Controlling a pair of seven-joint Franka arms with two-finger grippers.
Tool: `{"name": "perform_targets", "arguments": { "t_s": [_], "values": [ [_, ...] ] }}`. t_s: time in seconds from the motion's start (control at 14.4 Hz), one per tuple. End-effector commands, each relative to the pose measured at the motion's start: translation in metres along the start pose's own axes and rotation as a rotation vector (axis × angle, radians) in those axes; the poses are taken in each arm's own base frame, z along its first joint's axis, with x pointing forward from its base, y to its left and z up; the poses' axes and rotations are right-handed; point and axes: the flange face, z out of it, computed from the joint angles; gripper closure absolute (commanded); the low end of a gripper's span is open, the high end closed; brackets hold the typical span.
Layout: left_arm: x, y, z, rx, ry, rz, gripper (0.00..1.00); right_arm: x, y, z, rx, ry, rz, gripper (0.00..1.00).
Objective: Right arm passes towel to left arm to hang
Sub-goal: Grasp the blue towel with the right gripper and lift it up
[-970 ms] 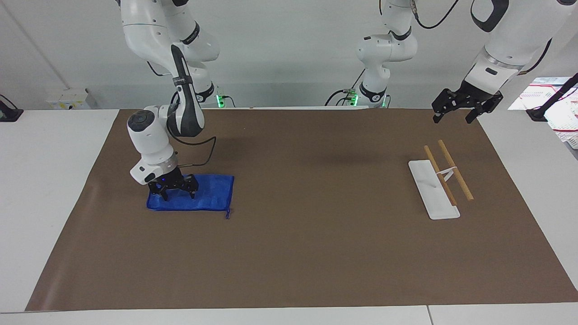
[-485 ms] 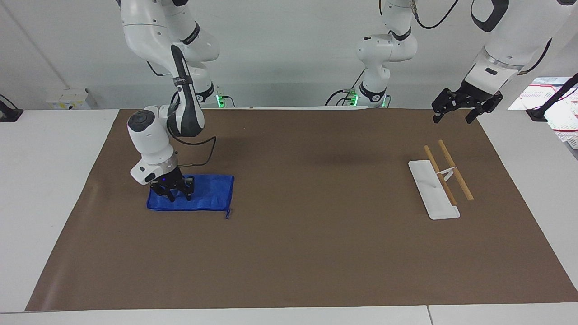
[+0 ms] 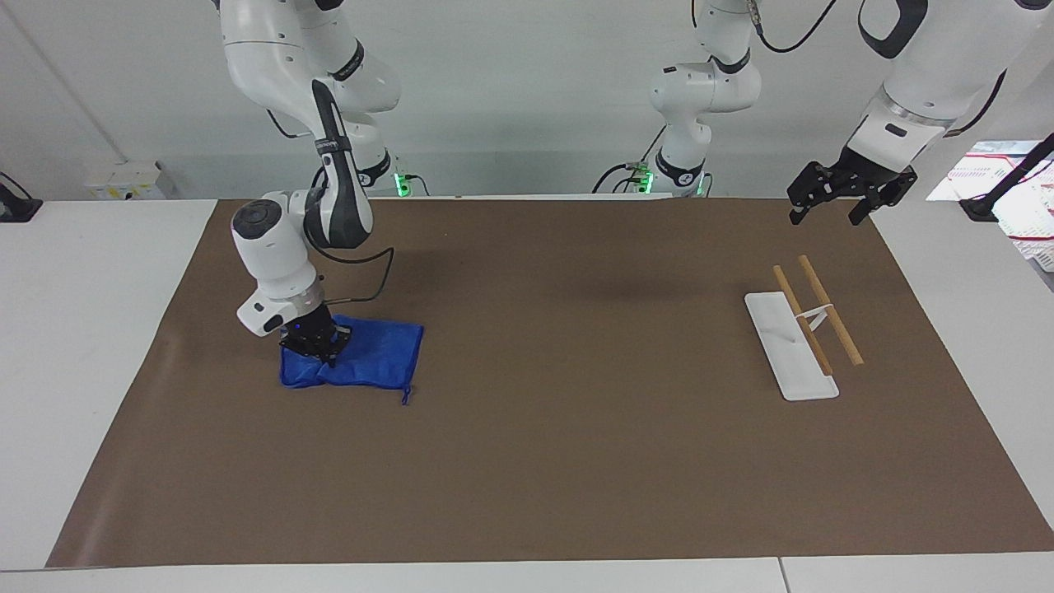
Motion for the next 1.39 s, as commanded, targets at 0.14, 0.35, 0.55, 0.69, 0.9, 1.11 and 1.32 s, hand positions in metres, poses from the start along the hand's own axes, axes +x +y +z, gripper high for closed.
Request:
{"name": "perform_targets", "arguments": {
  "t_s": [0.14, 0.35, 0.55, 0.69, 0.9, 1.11, 1.32],
  "values": [
    [-0.007, -0.003, 0.001, 0.011, -0.008, -0.017, 0.0, 0.034, -0.003, -0.078, 0.018, -0.06, -0.029, 1.0],
    [-0.007, -0.002, 0.0, 0.011, -0.007, -0.017, 0.0, 0.055, -0.011, -0.133, 0.026, -0.072, -0.03, 1.0],
    [-0.007, -0.002, 0.002, 0.011, -0.008, -0.012, 0.0, 0.077, -0.036, -0.19, 0.093, -0.051, 0.041, 1.0],
    [-0.007, -0.002, 0.004, 0.011, -0.002, -0.011, 0.0, 0.086, -0.057, -0.219, 0.114, -0.03, 0.107, 1.0],
    [-0.007, -0.002, 0.004, 0.011, -0.002, -0.011, 0.0, 0.093, -0.085, -0.243, 0.249, -0.032, 0.31, 1.0],
    [-0.007, -0.002, 0.004, 0.011, -0.003, -0.017, 0.0, 0.097, -0.104, -0.256, 0.408, -0.032, 0.403, 1.0],
    [-0.007, -0.002, 0.004, 0.007, -0.002, -0.024, 0.0, 0.1, -0.137, -0.26, 0.541, -0.048, 0.537, 1.0]
  ]
}}
